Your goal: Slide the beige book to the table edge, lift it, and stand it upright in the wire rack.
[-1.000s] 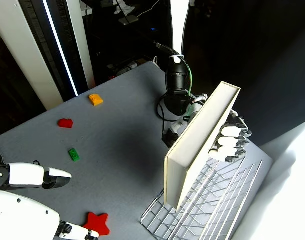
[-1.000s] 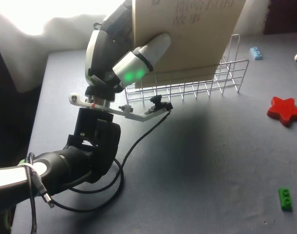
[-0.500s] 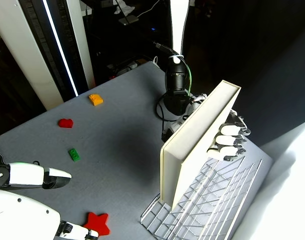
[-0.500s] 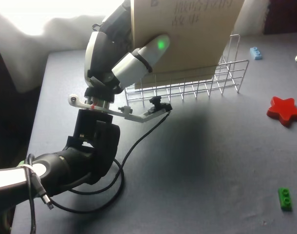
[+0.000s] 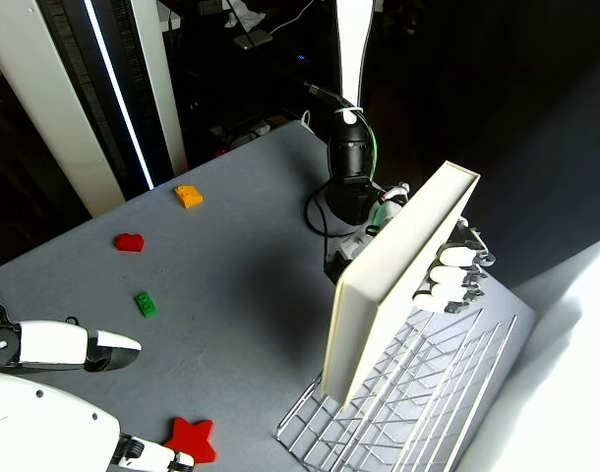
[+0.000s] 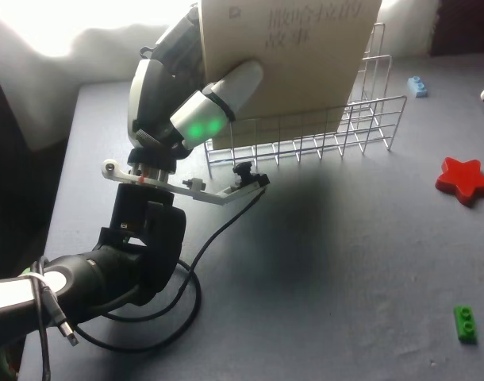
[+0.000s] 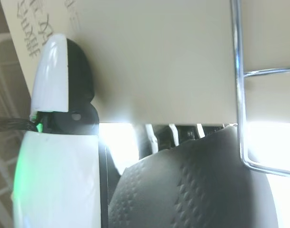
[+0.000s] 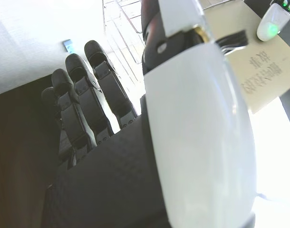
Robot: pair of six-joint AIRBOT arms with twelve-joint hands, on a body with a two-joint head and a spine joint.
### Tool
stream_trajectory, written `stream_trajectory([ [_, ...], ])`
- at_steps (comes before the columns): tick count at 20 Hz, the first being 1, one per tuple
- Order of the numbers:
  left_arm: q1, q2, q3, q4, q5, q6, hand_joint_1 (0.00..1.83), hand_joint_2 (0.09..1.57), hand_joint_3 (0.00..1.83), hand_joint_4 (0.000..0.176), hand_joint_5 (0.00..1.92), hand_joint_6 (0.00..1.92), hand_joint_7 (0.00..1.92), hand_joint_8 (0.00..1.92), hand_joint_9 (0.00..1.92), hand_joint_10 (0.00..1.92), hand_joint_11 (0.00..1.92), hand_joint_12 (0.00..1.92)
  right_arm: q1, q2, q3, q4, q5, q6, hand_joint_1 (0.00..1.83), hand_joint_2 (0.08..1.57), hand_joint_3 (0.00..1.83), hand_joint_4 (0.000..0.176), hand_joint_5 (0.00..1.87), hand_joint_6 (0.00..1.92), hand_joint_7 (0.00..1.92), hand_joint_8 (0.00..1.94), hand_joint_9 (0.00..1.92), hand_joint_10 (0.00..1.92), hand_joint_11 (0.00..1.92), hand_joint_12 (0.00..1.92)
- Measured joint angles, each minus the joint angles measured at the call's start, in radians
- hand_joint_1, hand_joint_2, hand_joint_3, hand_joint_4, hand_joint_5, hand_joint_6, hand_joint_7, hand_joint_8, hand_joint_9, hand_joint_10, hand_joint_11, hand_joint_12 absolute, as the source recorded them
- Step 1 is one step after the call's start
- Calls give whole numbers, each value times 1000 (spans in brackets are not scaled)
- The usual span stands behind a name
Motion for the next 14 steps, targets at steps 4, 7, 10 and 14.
stream_trajectory([
  [4,0,0,5,3,4,0,1028,1108,0,0,656,624,803,52,762,206,371,1111,0,0,0,0,0,0,209,1102,0,0,364,2,379,2,374,2,8,963],
  [7,0,0,5,3,9,0,875,1073,0,0,642,53,629,0,667,32,168,1132,0,0,0,0,0,0,189,1108,1,0,350,1,371,1,368,1,1,953],
  [10,0,0,6,5,12,-1,747,1049,0,0,513,0,471,0,502,0,9,1034,-1,0,0,0,0,0,180,1118,2,0,352,3,369,4,361,3,3,932],
  [14,1,12,5,14,19,-1,576,1016,0,0,241,0,184,1,196,0,0,445,-3,0,0,0,0,0,183,1116,0,0,353,2,367,2,368,4,12,950],
])
